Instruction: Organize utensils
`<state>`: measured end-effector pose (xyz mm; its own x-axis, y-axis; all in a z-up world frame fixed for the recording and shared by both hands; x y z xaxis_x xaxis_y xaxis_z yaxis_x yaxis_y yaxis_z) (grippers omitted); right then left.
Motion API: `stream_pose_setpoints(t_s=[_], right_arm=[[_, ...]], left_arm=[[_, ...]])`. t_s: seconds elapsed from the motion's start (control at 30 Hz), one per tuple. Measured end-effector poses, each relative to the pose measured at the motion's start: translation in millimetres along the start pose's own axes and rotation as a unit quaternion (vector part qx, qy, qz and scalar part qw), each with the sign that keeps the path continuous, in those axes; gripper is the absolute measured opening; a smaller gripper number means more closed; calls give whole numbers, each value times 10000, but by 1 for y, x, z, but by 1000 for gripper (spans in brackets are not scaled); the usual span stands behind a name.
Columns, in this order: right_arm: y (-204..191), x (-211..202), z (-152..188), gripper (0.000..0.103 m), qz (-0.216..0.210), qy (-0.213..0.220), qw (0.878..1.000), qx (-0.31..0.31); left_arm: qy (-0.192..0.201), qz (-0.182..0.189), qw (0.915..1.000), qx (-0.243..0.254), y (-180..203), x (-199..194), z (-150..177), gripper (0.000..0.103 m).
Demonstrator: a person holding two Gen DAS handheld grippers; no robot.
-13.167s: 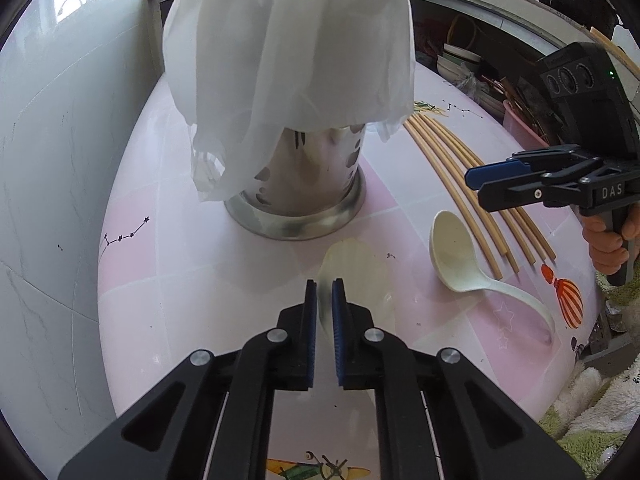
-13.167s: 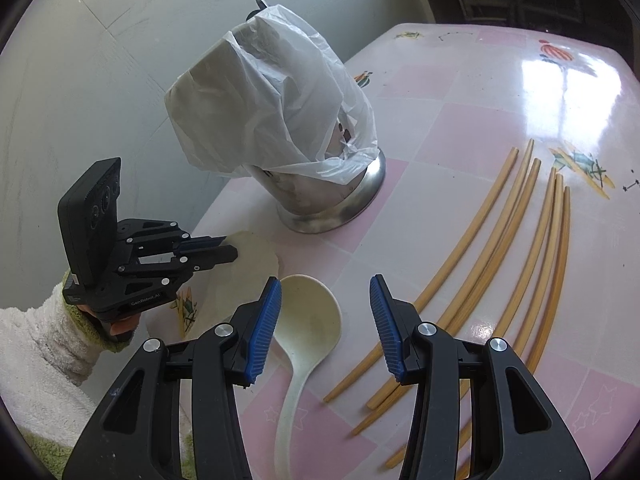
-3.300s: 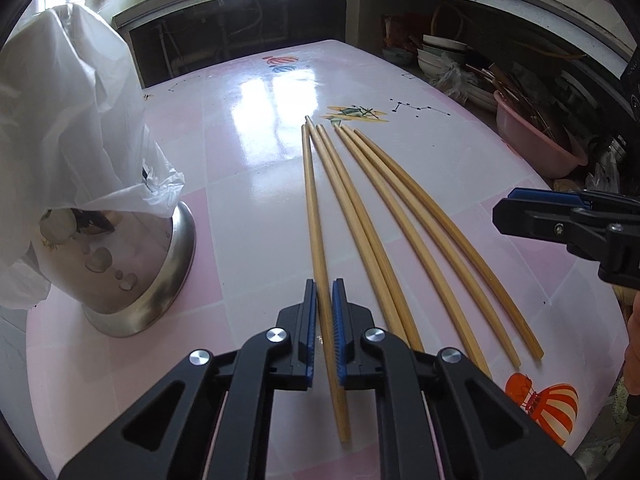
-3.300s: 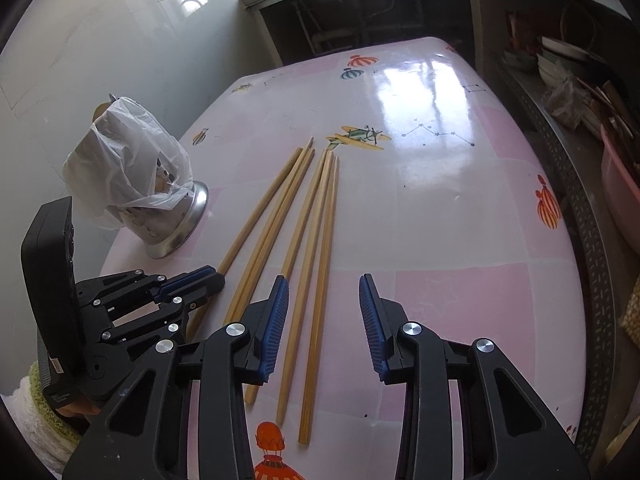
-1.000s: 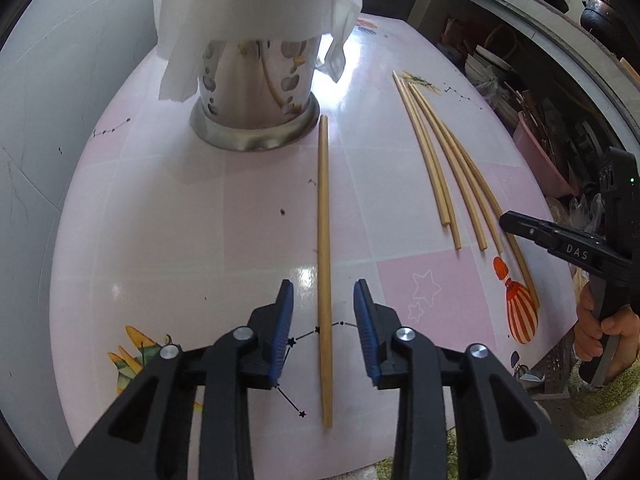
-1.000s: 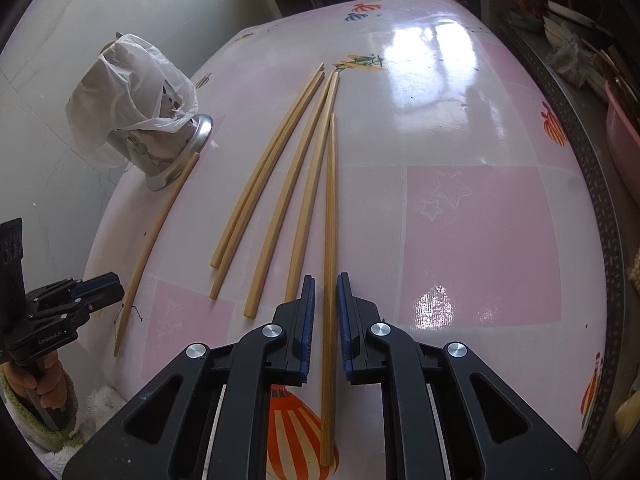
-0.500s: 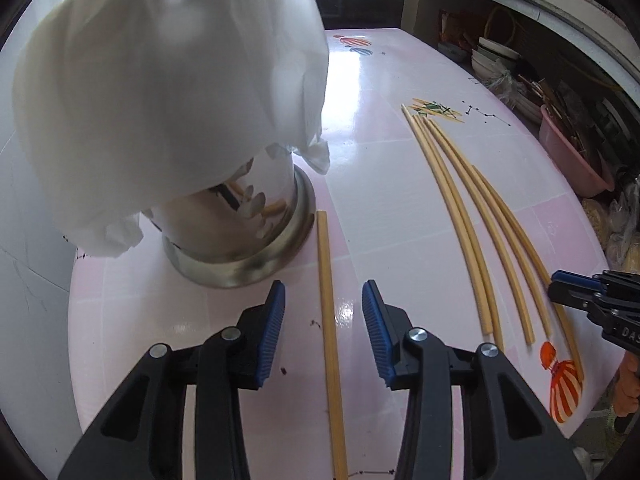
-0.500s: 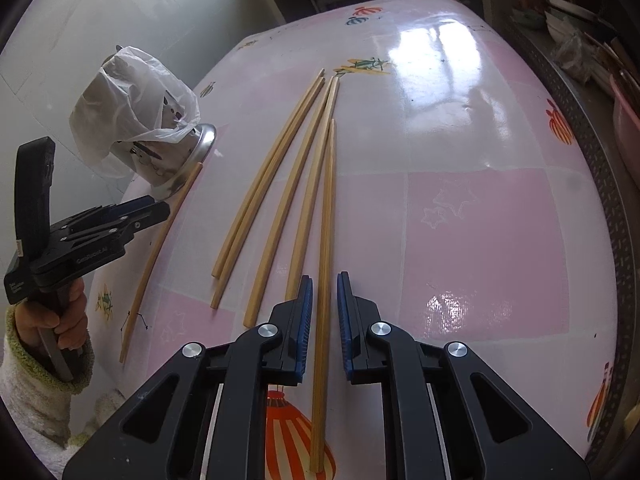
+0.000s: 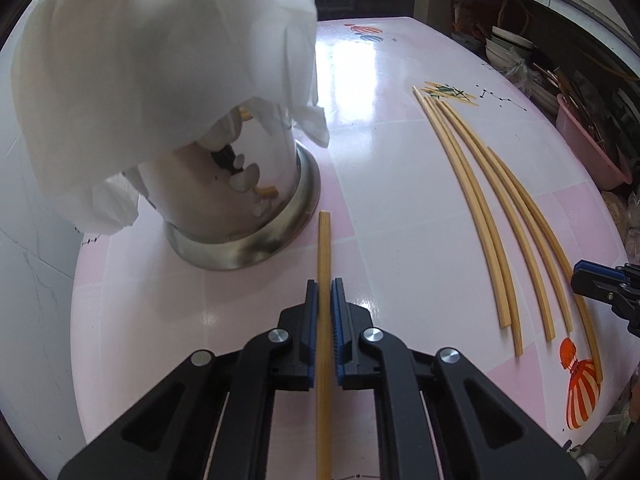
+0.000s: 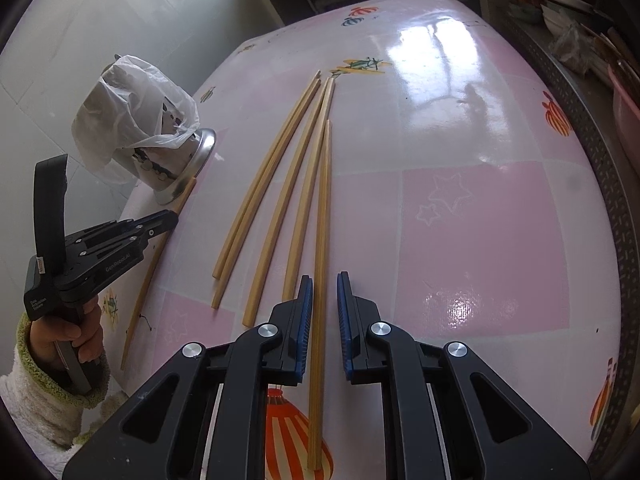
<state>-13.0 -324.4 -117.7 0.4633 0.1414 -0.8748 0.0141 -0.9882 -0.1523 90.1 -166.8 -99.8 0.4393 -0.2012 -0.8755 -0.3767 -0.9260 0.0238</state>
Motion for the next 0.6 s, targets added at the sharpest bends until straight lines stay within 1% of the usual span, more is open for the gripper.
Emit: stream_pose_setpoints(t_s=[0.17, 0.2, 0.27, 0.33, 0.5, 0.6], right_arm=[[1, -1, 0, 12, 15, -21, 10000, -22], [1, -1, 0, 12, 20, -28, 10000, -27], [-1, 0, 0, 12, 30, -32, 10000, -30], [-3, 1, -1, 12, 45, -33, 10000, -37], [-4, 2, -1, 12, 49, -36, 10000, -30], [-5, 2, -2, 12, 33, -40, 10000, -22]], left_arm=[[-218, 71, 9997, -81, -6, -6, 5, 6], [-214, 58, 9997, -85, -4, -7, 3, 7], [-195, 54, 9998, -76, -2, -7, -2, 12], [-163, 68, 9998, -67, 2, -6, -8, 14], [-238, -44, 9997, -8, 3, 7, -13, 14], [-112, -69, 9999, 24, 4, 7, -12, 14]])
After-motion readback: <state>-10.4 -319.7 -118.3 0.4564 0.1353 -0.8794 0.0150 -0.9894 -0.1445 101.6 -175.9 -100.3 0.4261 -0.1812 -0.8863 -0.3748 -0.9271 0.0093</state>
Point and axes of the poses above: each gripper's, at about its wrist camera, not at the fingertips, and x roughly the way its jaws point, y to its right, z to its underside, the point moved 5 cm from there along x, roughly the way its jaws point, and after that the axes turned 9 degrees about -x, right-handed, at the moved point
